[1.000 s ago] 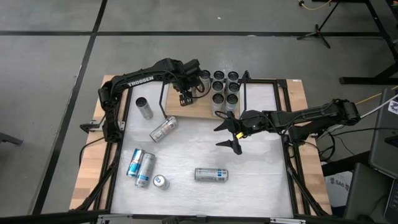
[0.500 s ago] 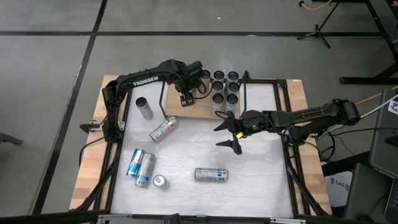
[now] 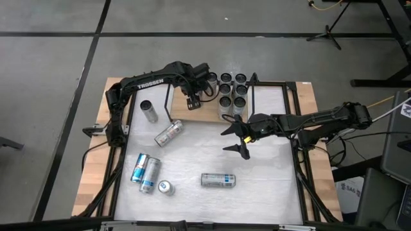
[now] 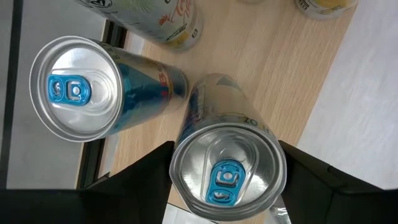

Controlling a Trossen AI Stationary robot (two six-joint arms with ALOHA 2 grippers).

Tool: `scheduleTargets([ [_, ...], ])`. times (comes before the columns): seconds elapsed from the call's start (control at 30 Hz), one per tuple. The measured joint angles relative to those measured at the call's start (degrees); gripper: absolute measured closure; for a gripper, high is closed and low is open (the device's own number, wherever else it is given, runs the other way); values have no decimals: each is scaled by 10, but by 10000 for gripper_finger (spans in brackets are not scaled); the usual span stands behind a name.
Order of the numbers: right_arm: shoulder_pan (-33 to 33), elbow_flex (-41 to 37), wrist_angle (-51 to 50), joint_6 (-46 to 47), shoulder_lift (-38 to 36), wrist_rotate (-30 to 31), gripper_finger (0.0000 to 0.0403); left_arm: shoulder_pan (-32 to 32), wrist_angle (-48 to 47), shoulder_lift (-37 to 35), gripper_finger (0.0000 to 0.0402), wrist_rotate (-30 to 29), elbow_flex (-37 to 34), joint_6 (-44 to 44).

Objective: Place canned beverage on shelf
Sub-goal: Put the blue soda can aligned with the other blue soda can on the shelf

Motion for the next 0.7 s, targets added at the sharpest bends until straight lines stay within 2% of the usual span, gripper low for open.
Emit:
scheduleTargets([
  [0.7, 0, 0, 0, 0, 0, 0, 100, 0, 16, 0, 132, 2, -1, 0],
])
